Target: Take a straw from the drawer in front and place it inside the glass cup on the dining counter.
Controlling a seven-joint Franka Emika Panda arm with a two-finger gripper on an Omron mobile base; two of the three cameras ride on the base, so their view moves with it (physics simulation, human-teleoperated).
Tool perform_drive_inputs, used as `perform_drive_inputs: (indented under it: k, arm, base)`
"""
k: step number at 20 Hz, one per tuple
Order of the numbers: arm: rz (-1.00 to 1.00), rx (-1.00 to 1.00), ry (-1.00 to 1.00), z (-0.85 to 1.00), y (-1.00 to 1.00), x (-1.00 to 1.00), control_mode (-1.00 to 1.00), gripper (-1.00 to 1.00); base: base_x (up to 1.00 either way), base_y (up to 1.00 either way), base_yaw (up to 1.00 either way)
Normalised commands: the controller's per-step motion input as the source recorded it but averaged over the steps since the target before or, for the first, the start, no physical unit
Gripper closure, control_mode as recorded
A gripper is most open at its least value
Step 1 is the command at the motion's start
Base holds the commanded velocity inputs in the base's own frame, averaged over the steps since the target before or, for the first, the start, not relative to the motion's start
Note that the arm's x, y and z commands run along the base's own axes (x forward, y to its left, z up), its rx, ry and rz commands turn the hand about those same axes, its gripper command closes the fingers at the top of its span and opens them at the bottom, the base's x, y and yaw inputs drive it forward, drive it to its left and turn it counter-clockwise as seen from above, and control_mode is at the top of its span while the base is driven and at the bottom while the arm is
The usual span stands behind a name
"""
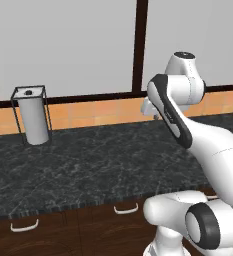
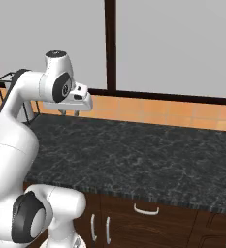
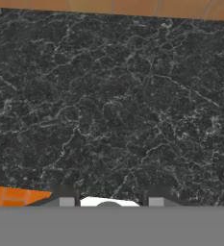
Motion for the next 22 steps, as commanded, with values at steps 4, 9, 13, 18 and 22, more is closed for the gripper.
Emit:
perform_drive_inputs:
  k: [4, 9, 13, 18, 22]
  arm:
    - [0.00, 0.00, 0.00, 0.00, 0.00, 0.00, 1.00, -1.00]
    - [0.00, 0.00, 0.00, 0.00, 0.00, 0.00, 1.00, -1.00]
    - [0.00, 0.00, 0.00, 0.00, 0.00, 0.00, 1.00, -1.00]
    - [0.00, 0.00, 0.00, 0.00, 0.00, 0.00, 1.00, -1.00]
    - [0.00, 0.00, 0.00, 0.00, 0.00, 0.00, 1.00, -1.00]
  base:
    - [-0.02, 0.00, 0.00]
    - [-0.71, -0.10, 0.04]
    - [-0.08, -0.46, 0.44]
    - [0.00, -0.57, 0.69]
    - [0.00, -0.57, 0.69]
